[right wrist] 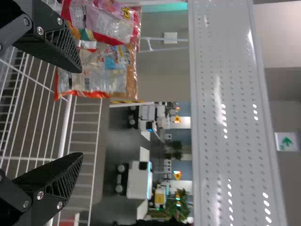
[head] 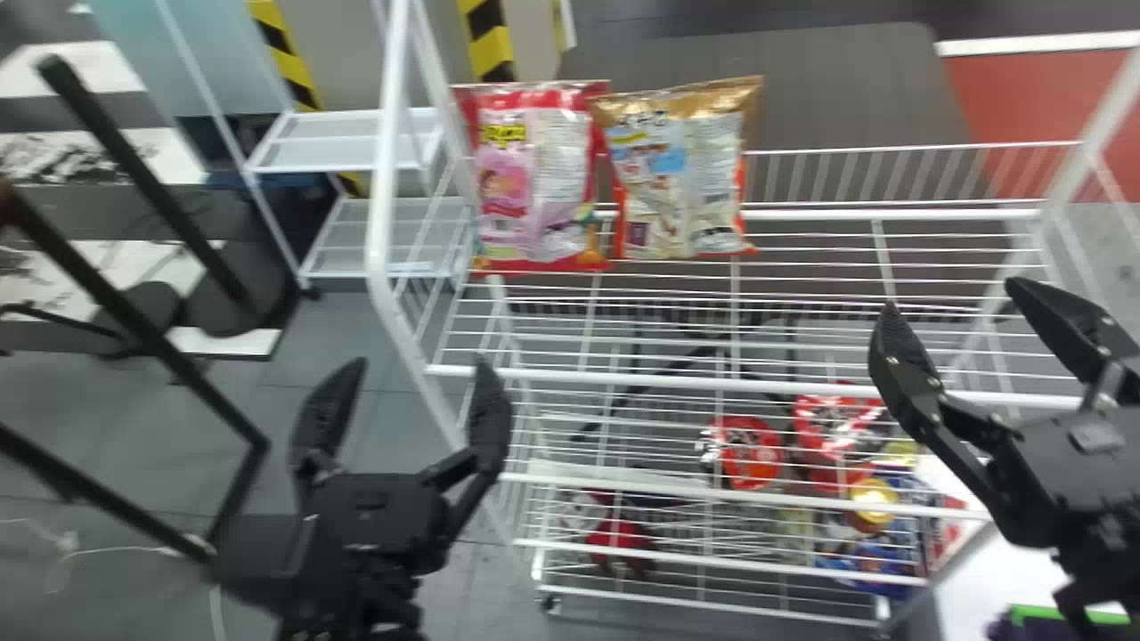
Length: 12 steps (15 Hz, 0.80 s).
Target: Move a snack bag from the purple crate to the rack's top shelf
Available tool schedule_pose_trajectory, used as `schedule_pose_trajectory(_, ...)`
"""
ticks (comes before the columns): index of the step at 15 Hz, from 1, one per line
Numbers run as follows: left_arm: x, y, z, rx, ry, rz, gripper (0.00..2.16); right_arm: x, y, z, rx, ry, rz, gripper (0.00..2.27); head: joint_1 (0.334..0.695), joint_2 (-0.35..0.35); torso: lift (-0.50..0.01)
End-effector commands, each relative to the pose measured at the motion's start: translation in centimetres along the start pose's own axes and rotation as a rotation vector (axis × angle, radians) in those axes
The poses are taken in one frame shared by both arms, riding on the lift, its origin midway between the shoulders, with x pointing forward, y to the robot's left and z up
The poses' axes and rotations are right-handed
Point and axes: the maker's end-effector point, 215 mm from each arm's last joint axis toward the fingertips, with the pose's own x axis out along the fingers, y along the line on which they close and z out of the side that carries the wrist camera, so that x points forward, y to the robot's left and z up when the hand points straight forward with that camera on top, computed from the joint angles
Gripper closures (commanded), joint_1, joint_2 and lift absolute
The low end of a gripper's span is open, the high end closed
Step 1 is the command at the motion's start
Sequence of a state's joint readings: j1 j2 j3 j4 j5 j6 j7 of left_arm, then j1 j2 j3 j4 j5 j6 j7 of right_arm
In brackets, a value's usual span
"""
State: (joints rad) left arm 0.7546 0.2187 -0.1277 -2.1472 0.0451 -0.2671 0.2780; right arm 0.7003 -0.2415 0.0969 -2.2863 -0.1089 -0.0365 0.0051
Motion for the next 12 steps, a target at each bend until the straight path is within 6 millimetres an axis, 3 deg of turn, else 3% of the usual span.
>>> schedule_pose_trajectory(1,-0.6,-1.8,0.3,-0.031,-0.012,-0.024,0.07,-2.7,-0.4,0.6,-0.003,-0.058,-0.018,0.23,0.695,0.092,0.002)
schedule_pose_trajectory(6,-1.9,-5.3,-0.2,-0.020,0.004,-0.061,0.06,-4.6,-1.2,-2.3,0.034,-0.016,-0.006,0.23,0.695,0.013,0.002)
schedule_pose_trajectory(10,-2.0,-7.1,-3.3,0.058,0.115,-0.102,0.06,-4.5,-1.9,-6.4,0.071,0.160,-0.024,0.23,0.695,-0.063,0.002)
schedule_pose_trajectory(12,-2.0,-7.4,-3.3,0.057,0.128,-0.107,0.06,-4.4,-1.9,-5.9,0.071,0.153,-0.030,0.23,0.695,-0.082,0.002)
